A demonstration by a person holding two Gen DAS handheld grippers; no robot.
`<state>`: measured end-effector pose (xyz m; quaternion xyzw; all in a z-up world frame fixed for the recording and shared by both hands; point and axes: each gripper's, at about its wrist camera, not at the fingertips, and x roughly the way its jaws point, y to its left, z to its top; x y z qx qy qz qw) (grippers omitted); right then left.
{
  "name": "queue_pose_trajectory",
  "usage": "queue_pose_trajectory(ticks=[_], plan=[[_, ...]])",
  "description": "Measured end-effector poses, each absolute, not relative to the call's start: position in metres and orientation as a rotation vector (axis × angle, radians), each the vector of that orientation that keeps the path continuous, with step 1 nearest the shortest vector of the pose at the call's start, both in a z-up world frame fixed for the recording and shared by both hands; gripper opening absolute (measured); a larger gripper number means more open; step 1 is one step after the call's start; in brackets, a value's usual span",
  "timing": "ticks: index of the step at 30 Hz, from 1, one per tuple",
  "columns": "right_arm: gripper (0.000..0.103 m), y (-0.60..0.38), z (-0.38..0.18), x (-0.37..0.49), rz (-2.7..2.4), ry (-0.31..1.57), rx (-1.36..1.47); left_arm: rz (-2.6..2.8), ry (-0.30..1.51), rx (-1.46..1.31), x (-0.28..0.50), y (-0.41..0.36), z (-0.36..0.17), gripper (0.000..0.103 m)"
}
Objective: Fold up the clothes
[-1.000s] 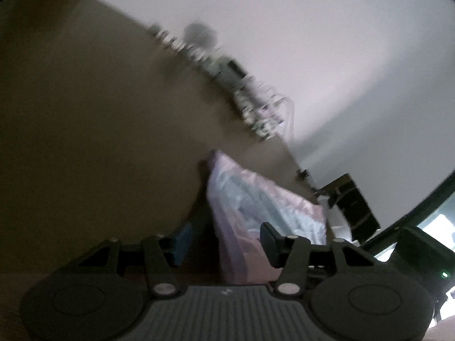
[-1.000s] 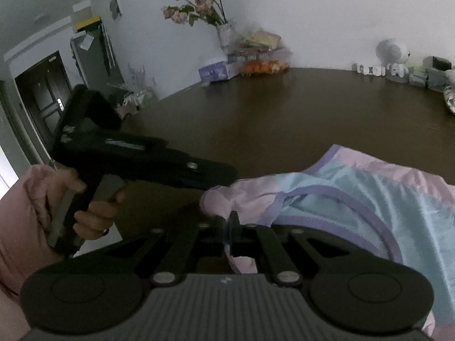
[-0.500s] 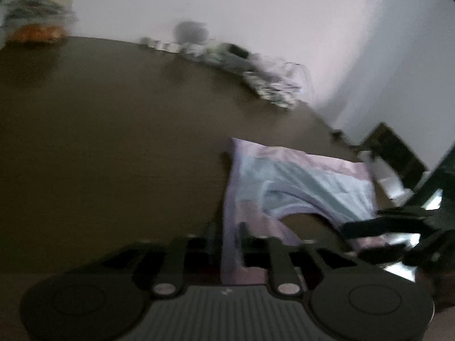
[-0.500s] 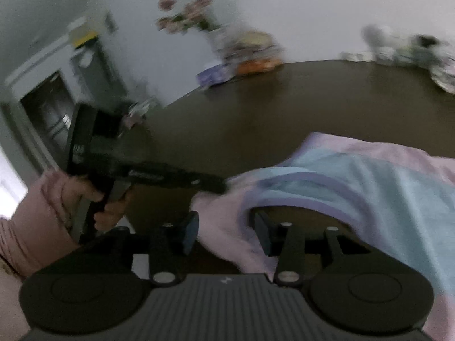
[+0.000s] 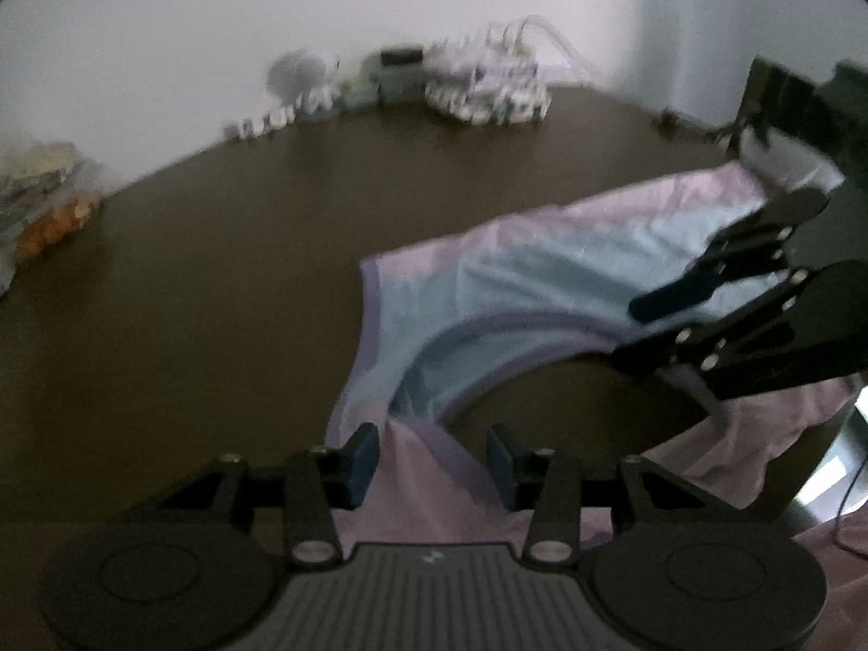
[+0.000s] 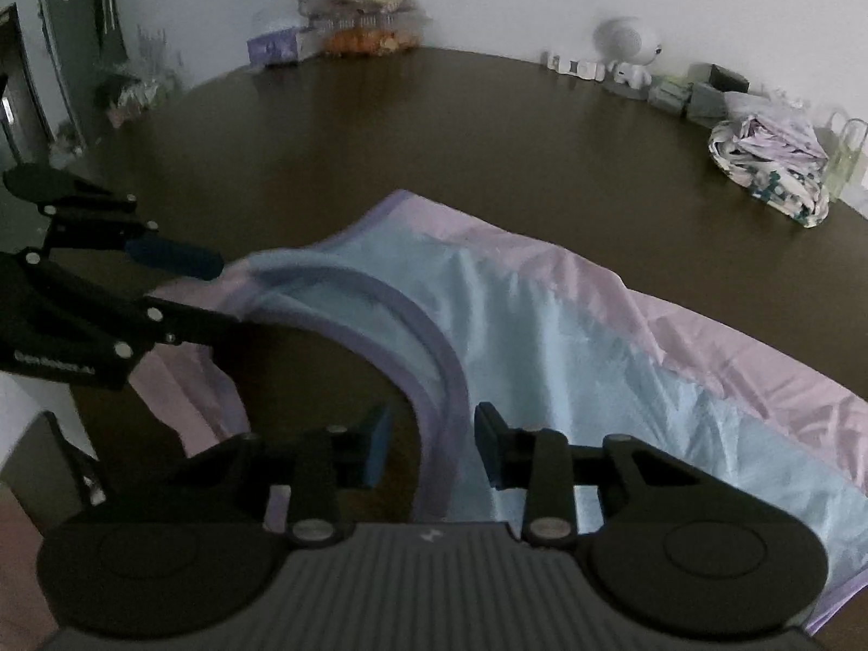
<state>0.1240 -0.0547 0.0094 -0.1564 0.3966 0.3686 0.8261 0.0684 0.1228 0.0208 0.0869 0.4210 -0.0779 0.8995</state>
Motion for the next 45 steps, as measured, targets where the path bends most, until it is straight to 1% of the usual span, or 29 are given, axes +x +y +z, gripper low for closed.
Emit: queue_pose_trajectory(ticks=[2,3,5,7,9,13,21,22,26,27,30,32,36,37,40,43,45], plan=[[0.033,-0.054,0.005,0.126,0.782,0.848,-0.337,-0.147,0.897,0.171,0.070,0.123,0.014,0.037],[0.031,-0.053,0.003,0.126,0.786,0.853,-0.335,-0.143,0.903,0.165,0.070,0.124,0.012,0.031],[0.026,-0.055,0.002,0.127,0.793,0.852,-0.328,-0.131,0.907,0.143,0.071,0.128,0.010,0.025],[0.017,-0.059,0.003,0.129,0.800,0.855,-0.305,-0.122,0.903,0.127,0.071,0.131,0.011,0.008],[0.011,-0.063,0.004,0.132,0.807,0.858,-0.275,-0.126,0.894,0.118,0.070,0.132,0.012,0.005],[0.011,-0.077,0.008,0.135,0.835,0.854,-0.205,-0.115,0.872,0.096,0.067,0.133,0.016,0.005],[0.008,-0.105,0.016,0.141,0.889,0.843,-0.063,-0.163,0.722,0.116,0.038,0.136,0.035,0.006],[0.008,-0.109,0.017,0.142,0.896,0.841,-0.045,-0.169,0.706,0.123,0.034,0.137,0.037,0.010],[0.008,-0.118,0.017,0.144,0.925,0.853,-0.001,-0.195,0.702,0.116,0.025,0.141,0.035,0.012],[0.008,-0.116,0.015,0.141,0.938,0.864,-0.015,-0.192,0.717,0.124,0.025,0.141,0.033,0.014],[0.008,-0.112,0.010,0.139,0.947,0.872,-0.030,-0.180,0.739,0.126,0.027,0.141,0.029,0.029],[0.008,-0.110,0.009,0.138,0.945,0.871,-0.032,-0.168,0.742,0.112,0.031,0.139,0.030,0.029],[0.008,-0.108,0.008,0.137,0.933,0.861,-0.027,-0.123,0.758,0.135,0.045,0.133,0.026,0.025],[0.008,-0.107,0.008,0.137,0.932,0.860,-0.026,-0.120,0.773,0.146,0.049,0.131,0.024,0.016],[0.008,-0.107,0.007,0.136,0.926,0.859,-0.022,-0.111,0.818,0.186,0.057,0.127,0.016,0.004],[0.008,-0.106,0.004,0.138,0.913,0.862,-0.014,-0.073,0.799,0.154,0.056,0.134,0.017,0.003],[0.008,-0.107,0.003,0.142,0.905,0.866,-0.001,-0.079,0.751,0.098,0.048,0.144,0.025,0.003]])
